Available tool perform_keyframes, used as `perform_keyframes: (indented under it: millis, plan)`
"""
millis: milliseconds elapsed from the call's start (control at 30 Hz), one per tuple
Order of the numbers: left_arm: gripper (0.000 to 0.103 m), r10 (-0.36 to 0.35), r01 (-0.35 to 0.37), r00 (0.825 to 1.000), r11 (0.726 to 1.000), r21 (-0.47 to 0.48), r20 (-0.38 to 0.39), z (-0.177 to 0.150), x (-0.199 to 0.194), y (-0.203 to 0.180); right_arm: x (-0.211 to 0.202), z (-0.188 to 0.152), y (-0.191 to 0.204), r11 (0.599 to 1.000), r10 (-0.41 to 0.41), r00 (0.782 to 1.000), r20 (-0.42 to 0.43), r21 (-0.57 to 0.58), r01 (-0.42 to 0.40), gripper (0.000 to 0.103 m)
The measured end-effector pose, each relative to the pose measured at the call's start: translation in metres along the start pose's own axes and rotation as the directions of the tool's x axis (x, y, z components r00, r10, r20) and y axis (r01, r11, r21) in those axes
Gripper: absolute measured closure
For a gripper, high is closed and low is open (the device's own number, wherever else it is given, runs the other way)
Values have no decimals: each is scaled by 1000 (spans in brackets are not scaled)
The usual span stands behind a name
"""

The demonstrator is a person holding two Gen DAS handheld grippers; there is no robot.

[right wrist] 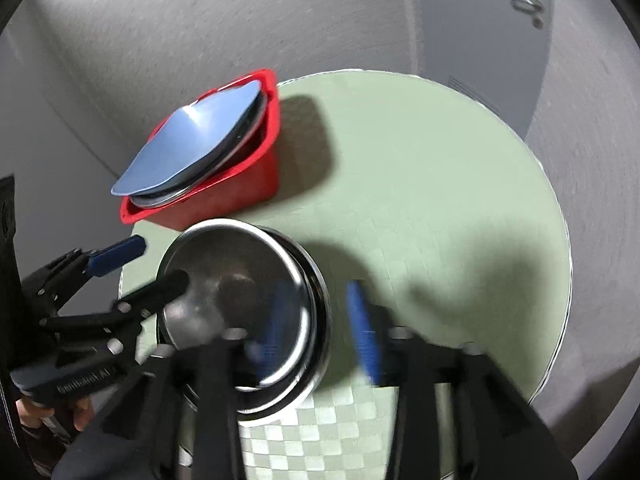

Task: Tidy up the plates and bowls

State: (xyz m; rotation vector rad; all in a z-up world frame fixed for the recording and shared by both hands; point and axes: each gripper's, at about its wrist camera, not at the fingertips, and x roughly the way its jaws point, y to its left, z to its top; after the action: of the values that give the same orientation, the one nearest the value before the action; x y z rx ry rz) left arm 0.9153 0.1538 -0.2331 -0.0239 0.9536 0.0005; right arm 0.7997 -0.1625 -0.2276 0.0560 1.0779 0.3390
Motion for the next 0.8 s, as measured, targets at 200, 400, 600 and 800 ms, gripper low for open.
perform_keyframes:
  millis: [200,400,600,800]
  plan:
    - [26,18,-20,998,999,-35,-60,-18,18,4,7,-19,-16,990,79,997,-9,117,-77,50]
    - [26,38,-40,997,999,-26,-73,-20,25,-2,23,-29,-21,975,137,990,-36,183,-128,50]
    - [28,29,-31,994,999,-23,-101,-22,37,-14,35,-35,-19,967,157,987,-45,210,-144,50]
    - [58,-54,56,993,998,12,-103,-19,46,-26,45,-38,-15,959,199,978,-59,218,-182,56]
